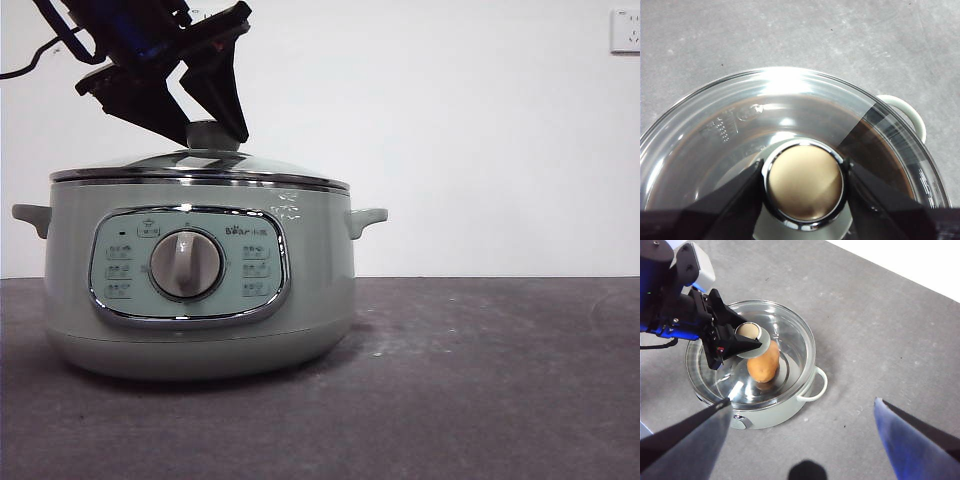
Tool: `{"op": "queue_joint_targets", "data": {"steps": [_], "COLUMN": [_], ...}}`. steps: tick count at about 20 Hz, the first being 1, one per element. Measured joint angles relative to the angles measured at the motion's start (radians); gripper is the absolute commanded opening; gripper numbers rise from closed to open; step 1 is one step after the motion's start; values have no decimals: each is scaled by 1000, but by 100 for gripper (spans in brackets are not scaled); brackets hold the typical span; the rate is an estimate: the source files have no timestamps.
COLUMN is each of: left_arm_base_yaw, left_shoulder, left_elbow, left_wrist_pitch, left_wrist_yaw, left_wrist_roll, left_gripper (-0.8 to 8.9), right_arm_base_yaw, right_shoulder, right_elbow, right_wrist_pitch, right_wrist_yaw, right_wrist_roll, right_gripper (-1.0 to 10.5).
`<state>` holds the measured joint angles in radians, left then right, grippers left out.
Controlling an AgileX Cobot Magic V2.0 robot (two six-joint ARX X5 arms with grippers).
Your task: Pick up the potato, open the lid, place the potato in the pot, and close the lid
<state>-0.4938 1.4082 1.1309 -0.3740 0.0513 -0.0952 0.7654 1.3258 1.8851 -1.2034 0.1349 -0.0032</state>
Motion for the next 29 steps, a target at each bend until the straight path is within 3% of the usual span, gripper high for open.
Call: {"op": "queue_joint_targets", "data": {"steps": [1, 2, 10, 17, 19, 21, 23, 29], "left_arm_base_yaw": [0, 0, 0, -1, -2, -2, -2, -2], "left_shoulder": [0, 0, -37, -351, -458, -544, -601, -693], "left_elbow": [0, 0, 0, 0, 1, 3, 3, -44], "left_wrist_pitch": [0, 0, 26, -108, -170, -229, -277, -289], "left_wrist_yaw": [0, 0, 0, 4, -1, -7, -31, -123], "left_wrist_roll": [0, 0, 5, -4, -4, -3, 19, 64], "left_gripper": [385, 442, 440, 432, 272, -11, -8, -8], "right_arm_base_yaw": [0, 0, 0, 0, 0, 0, 0, 0], "right_shoulder": [0, 0, 0, -1, -17, -50, -92, -286], "right_elbow": [0, 0, 0, 0, -23, -70, -141, -515], "right_wrist_pitch": [0, 0, -6, -44, -36, -23, 40, 368], "right_wrist_yaw": [0, 0, 0, 0, 1, 4, 4, 4], "right_wrist_roll": [0, 0, 15, 19, 22, 22, 22, 23], "right_gripper": [472, 472, 472, 436, 249, 100, -3, -11]}}
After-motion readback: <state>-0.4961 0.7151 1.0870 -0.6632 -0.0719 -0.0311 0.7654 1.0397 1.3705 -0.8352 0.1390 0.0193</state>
